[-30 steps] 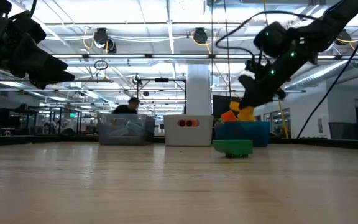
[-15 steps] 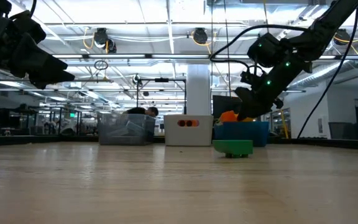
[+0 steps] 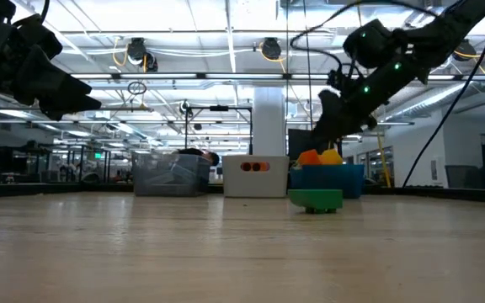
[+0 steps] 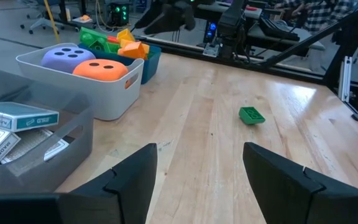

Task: Pick & Place Toys
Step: Put the green game piece into the blue bin

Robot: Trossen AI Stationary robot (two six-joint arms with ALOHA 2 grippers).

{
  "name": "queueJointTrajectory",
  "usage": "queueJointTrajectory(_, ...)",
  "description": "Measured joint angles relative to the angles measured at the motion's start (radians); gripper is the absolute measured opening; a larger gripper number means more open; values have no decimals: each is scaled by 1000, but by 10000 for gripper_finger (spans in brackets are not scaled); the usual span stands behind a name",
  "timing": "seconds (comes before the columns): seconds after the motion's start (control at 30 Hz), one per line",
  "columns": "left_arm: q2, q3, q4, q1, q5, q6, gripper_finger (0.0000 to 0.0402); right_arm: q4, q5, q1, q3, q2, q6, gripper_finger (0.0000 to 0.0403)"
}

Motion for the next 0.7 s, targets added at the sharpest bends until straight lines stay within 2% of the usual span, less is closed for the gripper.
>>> queueJointTrajectory(0.17, 0, 0, 0, 0, 0, 0, 246, 5, -83, 84, 0, -48, 30, 262)
queueJointTrajectory(0.33, 0, 0, 0, 0, 0, 0, 246, 55, -185, 229, 0, -42, 29, 259)
queueJointTrajectory(0.53, 0, 0, 0, 0, 0, 0, 246, 164, -181, 424, 0, 10, 11, 266)
queueJointTrajectory(0.7, 0, 0, 0, 0, 0, 0, 246, 232, -182, 542, 0, 106, -66, 282)
